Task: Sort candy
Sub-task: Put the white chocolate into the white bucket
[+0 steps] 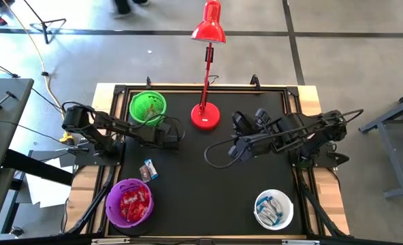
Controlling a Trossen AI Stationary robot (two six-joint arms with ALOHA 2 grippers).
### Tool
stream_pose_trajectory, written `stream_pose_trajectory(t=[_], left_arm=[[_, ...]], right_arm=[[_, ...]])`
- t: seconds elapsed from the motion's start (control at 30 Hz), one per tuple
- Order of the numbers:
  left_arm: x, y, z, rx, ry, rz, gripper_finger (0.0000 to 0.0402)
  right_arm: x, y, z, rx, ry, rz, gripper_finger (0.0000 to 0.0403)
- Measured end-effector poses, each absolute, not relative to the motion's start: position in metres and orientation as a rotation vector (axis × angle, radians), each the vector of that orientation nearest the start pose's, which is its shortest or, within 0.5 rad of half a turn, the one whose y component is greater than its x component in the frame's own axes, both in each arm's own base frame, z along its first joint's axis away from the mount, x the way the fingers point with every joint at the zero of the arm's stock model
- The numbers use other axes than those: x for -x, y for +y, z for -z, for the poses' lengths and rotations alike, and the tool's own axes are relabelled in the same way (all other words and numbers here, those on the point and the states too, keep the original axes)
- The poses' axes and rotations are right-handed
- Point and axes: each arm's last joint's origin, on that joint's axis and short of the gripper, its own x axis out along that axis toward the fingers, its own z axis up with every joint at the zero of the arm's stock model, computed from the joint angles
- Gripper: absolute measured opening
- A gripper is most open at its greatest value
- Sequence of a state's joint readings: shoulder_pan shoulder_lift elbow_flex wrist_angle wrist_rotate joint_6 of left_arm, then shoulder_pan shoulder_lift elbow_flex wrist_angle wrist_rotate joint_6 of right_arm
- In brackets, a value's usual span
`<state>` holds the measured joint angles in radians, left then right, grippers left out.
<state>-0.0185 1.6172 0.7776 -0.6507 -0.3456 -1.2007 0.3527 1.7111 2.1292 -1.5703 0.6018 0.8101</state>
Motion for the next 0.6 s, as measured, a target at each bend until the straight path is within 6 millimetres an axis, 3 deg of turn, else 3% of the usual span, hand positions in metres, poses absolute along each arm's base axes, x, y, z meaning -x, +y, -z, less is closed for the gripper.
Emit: stream_pose_trajectory(t=[0.13,0.37,0.6], left_arm=[[-0.254,0.005,-0.137,0.697,1.11,-1.061,0.0018],[-0.274,-0.002,-0.156,0.748,1.131,-0.9,0.0013],[-0.299,-0.021,-0.19,0.721,1.06,-0.744,0.0013]], right_arm=[[-0.281,0.086,-0.436,-0.205,0.846,0.6,0.0142],[-0.281,0.086,-0.436,-0.199,0.848,0.597,0.0142],[-0.281,0.086,-0.436,-0.141,0.866,0.57,0.0142]])
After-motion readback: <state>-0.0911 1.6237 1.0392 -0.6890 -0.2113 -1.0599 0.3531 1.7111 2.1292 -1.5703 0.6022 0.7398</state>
